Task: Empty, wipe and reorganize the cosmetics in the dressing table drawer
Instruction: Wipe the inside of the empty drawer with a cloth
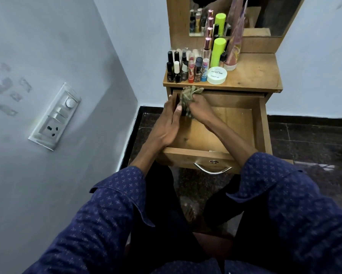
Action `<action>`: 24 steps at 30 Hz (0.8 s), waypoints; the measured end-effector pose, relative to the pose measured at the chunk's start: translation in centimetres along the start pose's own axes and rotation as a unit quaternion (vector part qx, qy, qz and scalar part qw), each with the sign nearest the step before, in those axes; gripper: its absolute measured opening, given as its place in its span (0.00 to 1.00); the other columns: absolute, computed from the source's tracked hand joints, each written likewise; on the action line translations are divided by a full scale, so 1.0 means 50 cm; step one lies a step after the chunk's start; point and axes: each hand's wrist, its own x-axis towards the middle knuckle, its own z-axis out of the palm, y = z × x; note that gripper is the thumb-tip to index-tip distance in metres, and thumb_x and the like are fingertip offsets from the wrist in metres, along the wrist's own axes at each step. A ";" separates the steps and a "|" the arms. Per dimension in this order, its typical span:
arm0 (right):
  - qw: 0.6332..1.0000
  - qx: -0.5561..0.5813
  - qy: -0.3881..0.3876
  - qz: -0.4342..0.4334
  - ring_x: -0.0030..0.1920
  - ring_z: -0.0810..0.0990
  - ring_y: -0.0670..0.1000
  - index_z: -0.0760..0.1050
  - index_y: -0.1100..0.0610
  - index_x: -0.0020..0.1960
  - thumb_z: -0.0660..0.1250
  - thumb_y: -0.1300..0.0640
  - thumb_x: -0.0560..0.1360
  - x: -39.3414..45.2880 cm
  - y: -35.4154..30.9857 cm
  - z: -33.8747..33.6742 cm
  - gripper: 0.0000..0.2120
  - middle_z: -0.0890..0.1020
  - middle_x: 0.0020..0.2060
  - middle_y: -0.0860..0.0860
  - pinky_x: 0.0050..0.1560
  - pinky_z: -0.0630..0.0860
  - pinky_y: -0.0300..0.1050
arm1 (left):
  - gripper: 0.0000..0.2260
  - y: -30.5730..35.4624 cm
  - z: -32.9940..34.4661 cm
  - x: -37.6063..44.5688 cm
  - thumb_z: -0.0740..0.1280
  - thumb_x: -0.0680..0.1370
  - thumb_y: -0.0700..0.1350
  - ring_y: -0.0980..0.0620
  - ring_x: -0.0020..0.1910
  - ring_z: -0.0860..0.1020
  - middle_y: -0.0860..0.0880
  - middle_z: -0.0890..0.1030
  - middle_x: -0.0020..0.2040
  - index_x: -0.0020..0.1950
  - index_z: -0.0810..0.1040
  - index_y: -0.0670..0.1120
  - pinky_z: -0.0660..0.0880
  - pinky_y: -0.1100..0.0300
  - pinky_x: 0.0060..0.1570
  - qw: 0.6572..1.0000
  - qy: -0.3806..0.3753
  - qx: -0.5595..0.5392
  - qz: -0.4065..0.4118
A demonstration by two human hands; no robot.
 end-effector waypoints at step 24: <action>0.837 -0.537 0.105 -0.028 0.45 0.85 0.56 0.74 0.59 0.64 0.65 0.59 0.82 -0.039 -0.016 -0.009 0.12 0.85 0.47 0.54 0.37 0.71 0.48 | 0.37 -0.019 -0.007 0.011 0.63 0.85 0.45 0.44 0.85 0.49 0.46 0.36 0.85 0.86 0.43 0.43 0.57 0.46 0.82 0.979 -0.078 0.187 0.000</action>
